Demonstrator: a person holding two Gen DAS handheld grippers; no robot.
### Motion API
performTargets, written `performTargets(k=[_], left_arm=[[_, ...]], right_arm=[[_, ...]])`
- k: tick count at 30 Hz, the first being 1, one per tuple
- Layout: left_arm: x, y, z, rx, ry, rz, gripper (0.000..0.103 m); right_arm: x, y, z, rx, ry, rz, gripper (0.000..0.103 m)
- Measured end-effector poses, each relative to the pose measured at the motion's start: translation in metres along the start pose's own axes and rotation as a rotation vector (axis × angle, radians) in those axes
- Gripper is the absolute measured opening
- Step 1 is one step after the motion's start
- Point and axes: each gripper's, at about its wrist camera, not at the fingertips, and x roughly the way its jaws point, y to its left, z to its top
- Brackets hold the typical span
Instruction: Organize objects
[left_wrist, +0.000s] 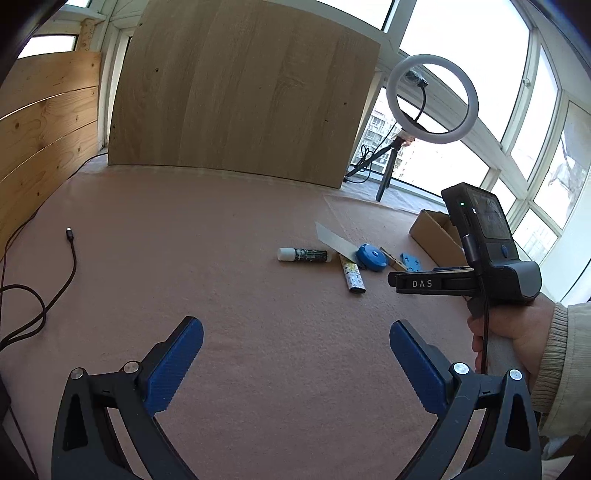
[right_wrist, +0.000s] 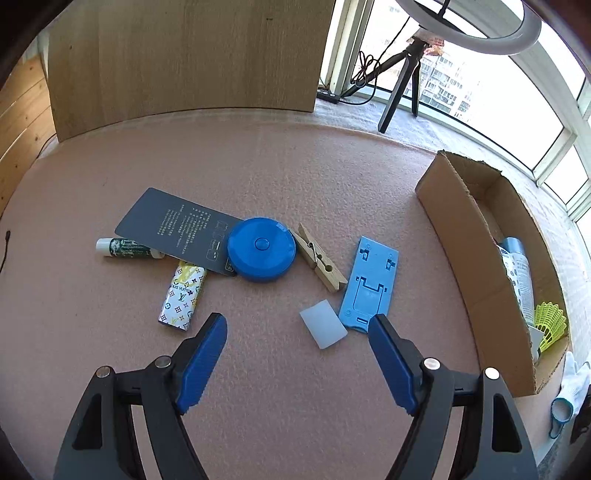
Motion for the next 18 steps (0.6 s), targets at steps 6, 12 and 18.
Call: performTargets(k=[6,12,18], left_arm=[[-0.005,0.000,-0.006,0.004,0.009,0.007,0.103],[-0.012,0.002,-0.007,0.001,-0.002,0.008,0.103],[-0.016,0.007,-0.013,-0.012,0.004,0.012,0.103]], right_arm=[[0.008,-0.008,-0.004,0.008,0.025,-0.057,0.075],[0.011,-0.028,0.001,0.065,0.010,-0.113,0.075],[0.034,-0.043,0.002,0.171,0.022,-0.115,0.085]])
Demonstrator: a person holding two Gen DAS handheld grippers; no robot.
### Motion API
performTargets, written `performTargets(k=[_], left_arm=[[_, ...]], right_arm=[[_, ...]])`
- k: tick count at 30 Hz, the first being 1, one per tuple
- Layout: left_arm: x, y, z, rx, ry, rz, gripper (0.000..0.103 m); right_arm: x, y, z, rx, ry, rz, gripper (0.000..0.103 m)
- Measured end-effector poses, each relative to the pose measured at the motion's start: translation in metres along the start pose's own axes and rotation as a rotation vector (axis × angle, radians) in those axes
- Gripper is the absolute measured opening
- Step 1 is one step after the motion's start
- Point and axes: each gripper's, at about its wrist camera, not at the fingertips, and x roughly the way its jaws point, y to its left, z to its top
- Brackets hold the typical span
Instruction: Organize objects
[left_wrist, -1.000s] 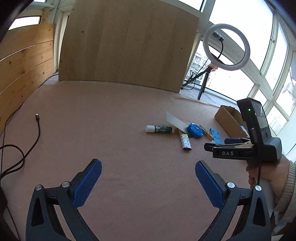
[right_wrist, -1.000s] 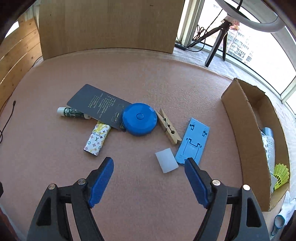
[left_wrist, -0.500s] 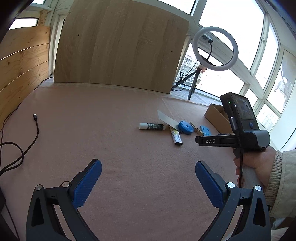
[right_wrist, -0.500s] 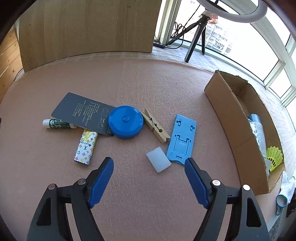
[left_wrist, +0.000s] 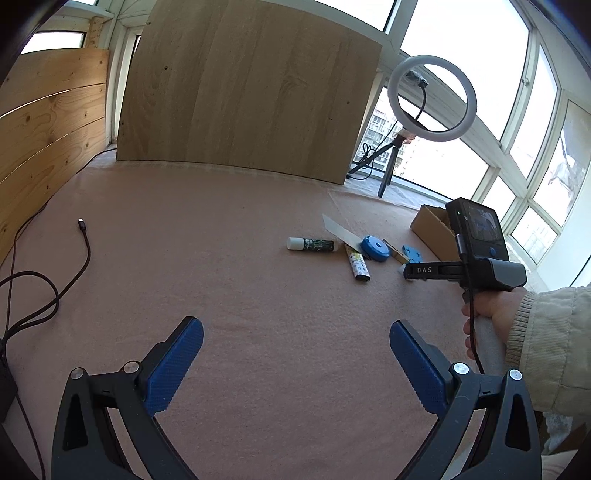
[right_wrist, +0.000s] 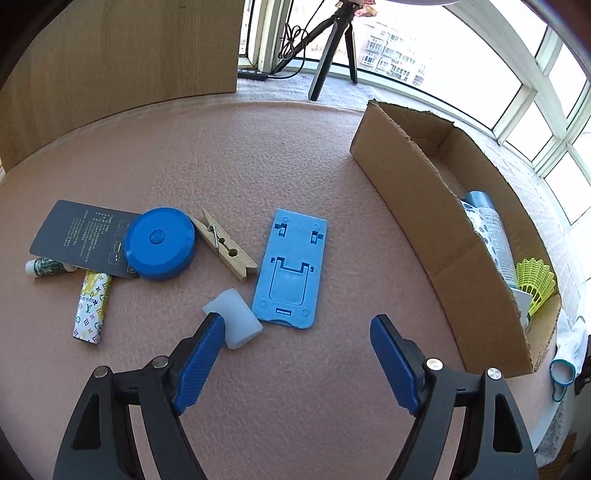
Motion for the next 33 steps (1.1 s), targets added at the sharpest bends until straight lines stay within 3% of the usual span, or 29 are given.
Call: performTargets(k=[6,12,19,22,33], left_arm=[[-0.003,0.004,-0.003,-0.005,0.000,0.005,0.103],[-0.004,0.005,-0.005,0.000,0.003,0.010,0.102],[-0.006,0.005,-0.004,0.003,0.001,0.006,0.102],[-0.006,0.005,-0.004,0.006,0.001,0.003,0.102],[-0.005,0.001,-0.003,0.015,0.001,-0.002,0.103]], right_arm=[[0.005,0.008,0.003,0.002,0.002,0.113,0.086],[0.003,0.021,0.005,0.011,-0.009,0.171,0.066],[-0.001,0.025,0.007,-0.011,0.001,0.194,0.032],[0.000,0.022,0.007,-0.011,0.005,0.196,0.025],[-0.004,0.021,0.003,-0.017,0.010,0.208,0.016]])
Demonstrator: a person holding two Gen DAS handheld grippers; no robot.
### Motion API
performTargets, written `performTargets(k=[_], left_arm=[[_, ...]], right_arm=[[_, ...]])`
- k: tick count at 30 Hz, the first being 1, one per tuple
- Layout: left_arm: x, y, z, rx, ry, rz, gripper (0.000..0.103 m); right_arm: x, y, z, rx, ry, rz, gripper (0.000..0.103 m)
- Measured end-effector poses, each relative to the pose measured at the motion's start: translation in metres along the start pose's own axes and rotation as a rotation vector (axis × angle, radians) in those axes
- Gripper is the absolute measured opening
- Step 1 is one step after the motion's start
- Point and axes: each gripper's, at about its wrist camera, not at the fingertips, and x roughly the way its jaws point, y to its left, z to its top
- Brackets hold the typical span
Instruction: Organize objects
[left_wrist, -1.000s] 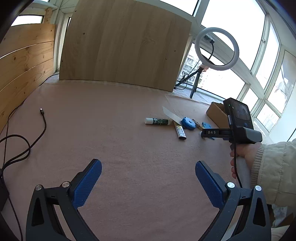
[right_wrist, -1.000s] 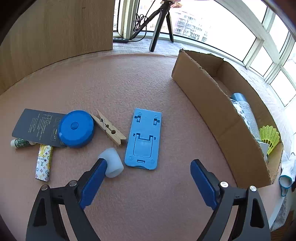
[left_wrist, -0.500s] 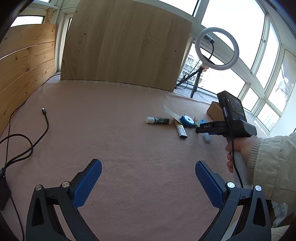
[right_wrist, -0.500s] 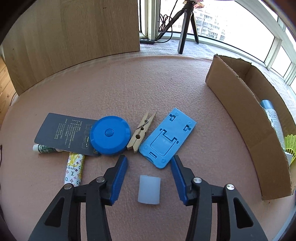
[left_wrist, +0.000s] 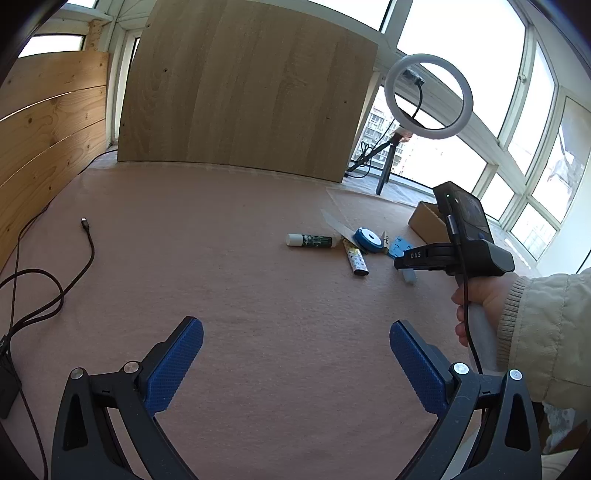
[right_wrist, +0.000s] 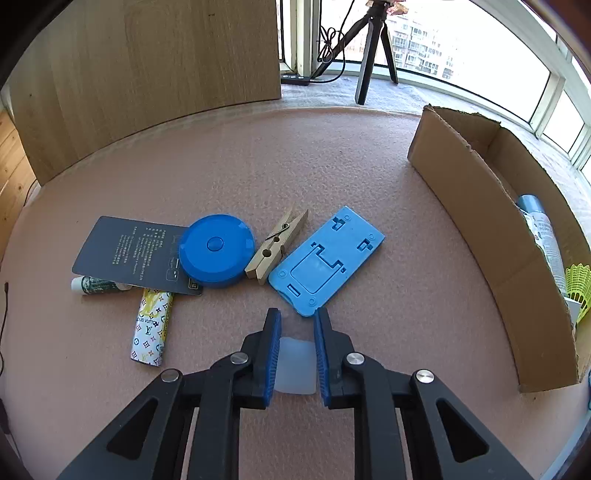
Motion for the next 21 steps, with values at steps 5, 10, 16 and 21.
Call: performTargets(k=[5,10,16,21], left_arm=[[0.0016,-0.0034,0.0023,0.012,-0.002,-0.003,0.103],[0.0031,-0.0027,0.0040,0.021,-0.001,-0.007,0.103],[0.0072,-0.0020,0.0052,0.031,0.011,0.002,0.103],[0.0072,-0.0038,0.0061,0.040,0.019,0.003,0.103]], right_arm=[[-0.0048,-0.0001,-0.0021,0.002,-0.005,0.009,0.015],[-0.0067,-0.0020,-0.0019,0.002,-0.005,0.018,0.014],[-0.0054,-0.0013,-0.0010,-0.013,-0.002,0.047,0.014],[-0.0059,-0.0007,-0.0040,-0.024,0.003,0.059,0.013]])
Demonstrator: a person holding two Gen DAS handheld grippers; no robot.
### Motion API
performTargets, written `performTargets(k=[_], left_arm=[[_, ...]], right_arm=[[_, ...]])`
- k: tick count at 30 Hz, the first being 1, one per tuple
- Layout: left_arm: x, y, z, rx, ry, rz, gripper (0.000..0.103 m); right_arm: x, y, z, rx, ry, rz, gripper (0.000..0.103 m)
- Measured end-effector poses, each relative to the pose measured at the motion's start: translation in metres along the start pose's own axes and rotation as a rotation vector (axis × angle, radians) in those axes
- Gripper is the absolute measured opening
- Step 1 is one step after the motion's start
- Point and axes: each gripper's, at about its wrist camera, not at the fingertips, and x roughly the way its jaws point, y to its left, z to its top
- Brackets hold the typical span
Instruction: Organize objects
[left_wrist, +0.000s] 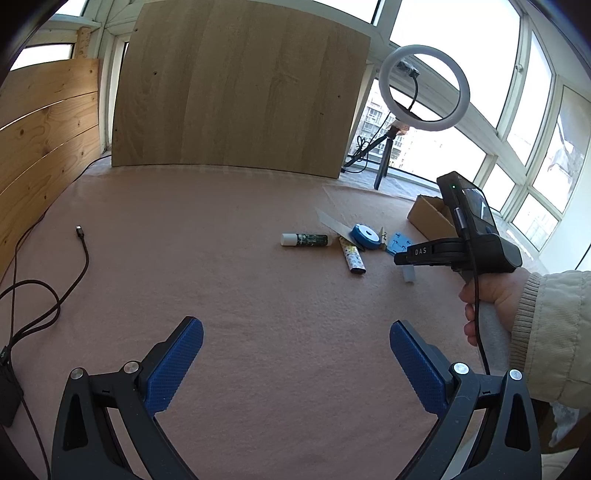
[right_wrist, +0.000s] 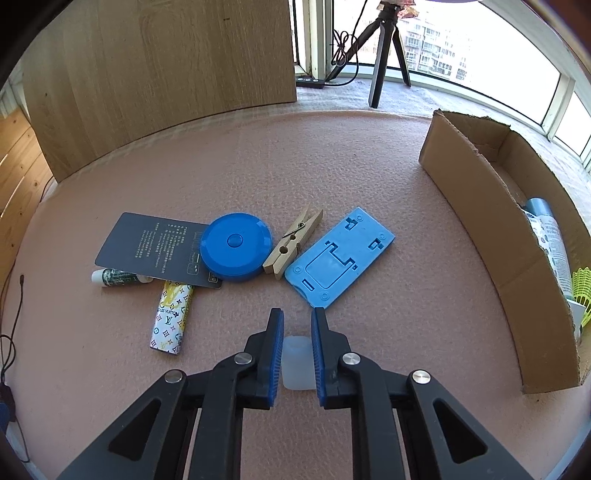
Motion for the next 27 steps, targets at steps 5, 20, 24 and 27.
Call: performTargets(k=[5,20,24,27], left_arm=[[-0.003,0.000,0.004,0.011,-0.002,-0.006,0.102],[-0.001,0.010,0.005,0.009,0.003,-0.010,0.103],[-0.001,0.008,0.006,0.014,0.002,-0.013,0.102],[0.000,0.006,0.006,0.018,0.003,-0.015,0.103]], right_arm=[[-0.007,0.010,-0.004,-0.033,0.006,0.016,0.013],[-0.009,0.038,-0.016,-0.116,0.037,0.058,0.012],[-0.011,0.037,-0.018,-0.113,0.042,0.058,0.011],[-0.012,0.038,-0.019,-0.127,0.048,0.060,0.011]])
